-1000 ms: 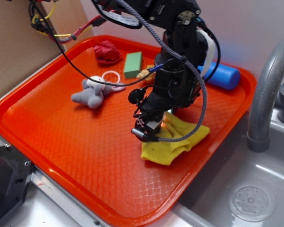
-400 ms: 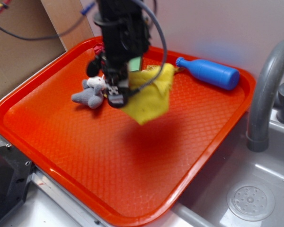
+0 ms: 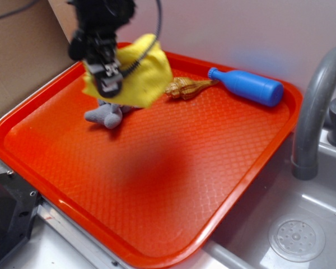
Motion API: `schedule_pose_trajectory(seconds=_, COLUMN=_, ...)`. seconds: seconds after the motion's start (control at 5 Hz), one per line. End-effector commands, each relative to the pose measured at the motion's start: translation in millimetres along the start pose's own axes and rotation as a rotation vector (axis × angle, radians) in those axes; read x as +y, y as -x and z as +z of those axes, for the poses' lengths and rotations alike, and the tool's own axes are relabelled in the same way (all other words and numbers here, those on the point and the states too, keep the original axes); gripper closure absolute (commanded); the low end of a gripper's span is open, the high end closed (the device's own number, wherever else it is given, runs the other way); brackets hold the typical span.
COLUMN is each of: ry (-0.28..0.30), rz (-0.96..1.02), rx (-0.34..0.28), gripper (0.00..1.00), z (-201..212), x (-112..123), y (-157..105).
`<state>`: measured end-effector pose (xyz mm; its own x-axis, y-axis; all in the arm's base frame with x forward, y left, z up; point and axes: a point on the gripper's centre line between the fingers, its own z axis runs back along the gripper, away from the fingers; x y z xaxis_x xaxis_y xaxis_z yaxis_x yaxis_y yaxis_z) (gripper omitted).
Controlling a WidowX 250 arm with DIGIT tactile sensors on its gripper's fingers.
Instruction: Grab the yellow cloth.
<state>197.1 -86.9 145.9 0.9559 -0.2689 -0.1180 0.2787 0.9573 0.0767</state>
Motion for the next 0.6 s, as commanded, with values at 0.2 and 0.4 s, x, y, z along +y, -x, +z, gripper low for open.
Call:
schedule_pose_trajectory(seconds=0.2, ry=0.091, rz=0.425, rx=-0.223, gripper=1.00, z=99.5, x=-16.3, y=17.0)
schedule_pose_trajectory(seconds=0.4, ry=0.066, rz=0.290, rx=-0.186, gripper=1.00, z=80.5, x=-13.8, y=11.3)
